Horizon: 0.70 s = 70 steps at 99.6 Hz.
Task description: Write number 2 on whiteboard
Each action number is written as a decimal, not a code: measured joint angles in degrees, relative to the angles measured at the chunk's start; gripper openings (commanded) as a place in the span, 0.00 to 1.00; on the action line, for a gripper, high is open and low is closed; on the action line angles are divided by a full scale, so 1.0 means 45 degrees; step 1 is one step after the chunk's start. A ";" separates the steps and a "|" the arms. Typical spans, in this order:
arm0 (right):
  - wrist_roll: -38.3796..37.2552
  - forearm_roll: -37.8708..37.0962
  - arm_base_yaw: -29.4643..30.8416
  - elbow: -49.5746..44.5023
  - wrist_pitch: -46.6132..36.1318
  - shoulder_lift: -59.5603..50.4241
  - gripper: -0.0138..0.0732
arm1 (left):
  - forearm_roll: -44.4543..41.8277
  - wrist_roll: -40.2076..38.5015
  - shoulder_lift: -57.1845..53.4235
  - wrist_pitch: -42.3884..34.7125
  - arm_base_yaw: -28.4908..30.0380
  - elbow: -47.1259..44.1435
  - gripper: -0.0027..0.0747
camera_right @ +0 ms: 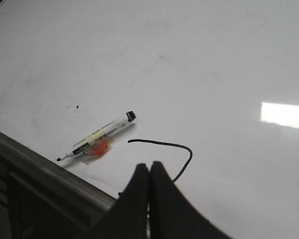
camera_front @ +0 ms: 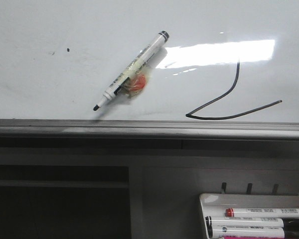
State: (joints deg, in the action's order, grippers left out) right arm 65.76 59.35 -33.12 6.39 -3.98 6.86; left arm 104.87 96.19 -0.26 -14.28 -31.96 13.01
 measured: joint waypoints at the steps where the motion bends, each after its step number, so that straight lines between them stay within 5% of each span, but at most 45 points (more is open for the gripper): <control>1: 0.0000 0.0000 0.0000 0.0000 0.0000 0.0000 0.08 | 0.0000 0.0000 0.0000 0.0000 0.0000 0.0000 0.01; 28: 0.0000 0.0000 0.0000 0.0000 -0.0020 0.0000 0.08 | -0.0765 0.0123 0.0000 0.0027 0.0000 -0.0145 0.01; 70: 0.0000 0.0000 0.0000 0.0000 -0.0020 0.0000 0.08 | -0.1999 0.0172 0.0000 0.3010 0.0000 -0.0658 0.01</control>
State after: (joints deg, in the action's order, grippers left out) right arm 65.76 59.35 -33.12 6.39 -4.07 6.86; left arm 95.87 96.96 -0.26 -0.74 -31.96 10.05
